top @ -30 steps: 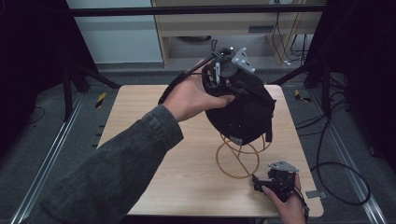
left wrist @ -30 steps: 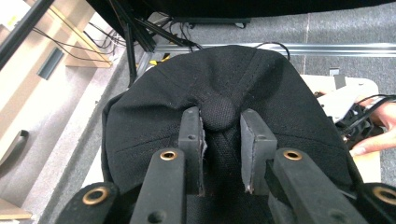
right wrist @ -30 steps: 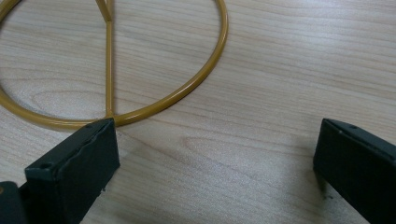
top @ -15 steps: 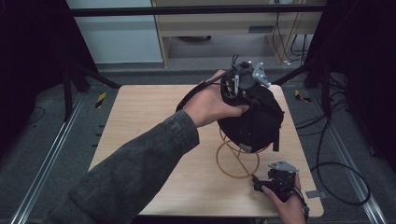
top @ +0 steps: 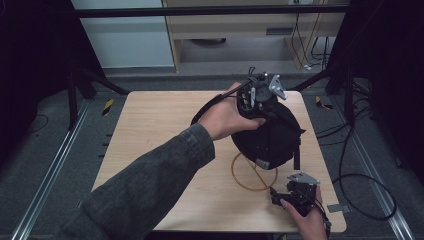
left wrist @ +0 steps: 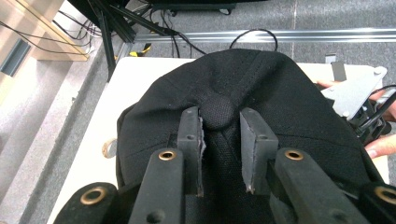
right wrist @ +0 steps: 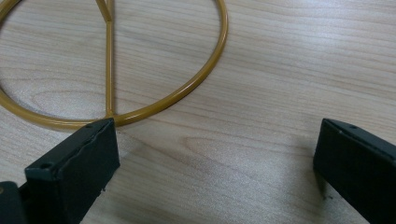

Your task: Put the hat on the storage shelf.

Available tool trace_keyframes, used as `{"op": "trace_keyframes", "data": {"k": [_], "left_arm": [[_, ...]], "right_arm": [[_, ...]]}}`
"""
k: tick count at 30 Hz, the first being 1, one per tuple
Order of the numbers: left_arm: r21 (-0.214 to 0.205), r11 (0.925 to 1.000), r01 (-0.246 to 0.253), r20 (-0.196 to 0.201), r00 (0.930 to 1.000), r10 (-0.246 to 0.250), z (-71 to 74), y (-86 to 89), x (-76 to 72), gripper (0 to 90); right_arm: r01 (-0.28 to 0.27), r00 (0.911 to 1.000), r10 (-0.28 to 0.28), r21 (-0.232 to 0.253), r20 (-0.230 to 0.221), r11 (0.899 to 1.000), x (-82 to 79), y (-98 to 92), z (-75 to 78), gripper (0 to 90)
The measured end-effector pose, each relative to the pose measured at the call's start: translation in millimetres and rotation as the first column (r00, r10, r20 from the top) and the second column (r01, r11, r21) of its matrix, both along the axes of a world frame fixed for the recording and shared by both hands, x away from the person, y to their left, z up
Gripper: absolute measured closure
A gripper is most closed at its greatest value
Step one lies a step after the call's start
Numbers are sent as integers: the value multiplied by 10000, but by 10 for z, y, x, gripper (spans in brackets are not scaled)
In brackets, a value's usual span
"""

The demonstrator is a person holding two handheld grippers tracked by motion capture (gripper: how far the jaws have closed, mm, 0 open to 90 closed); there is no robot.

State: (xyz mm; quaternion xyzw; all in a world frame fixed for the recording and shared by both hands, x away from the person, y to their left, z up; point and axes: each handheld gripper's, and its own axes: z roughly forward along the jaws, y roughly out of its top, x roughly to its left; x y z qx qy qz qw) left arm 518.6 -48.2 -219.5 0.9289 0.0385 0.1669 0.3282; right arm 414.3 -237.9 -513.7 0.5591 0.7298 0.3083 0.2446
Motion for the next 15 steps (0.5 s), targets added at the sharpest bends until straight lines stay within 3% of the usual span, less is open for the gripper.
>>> {"op": "trace_keyframes", "data": {"k": [15], "left_arm": [[67, 10000, -9, -207, 9998, 10, -129, -21, 27, 719]], "right_arm": [[-5, 10000, 5, 6, 8, 10000, 1, 0, 0, 3]]}}
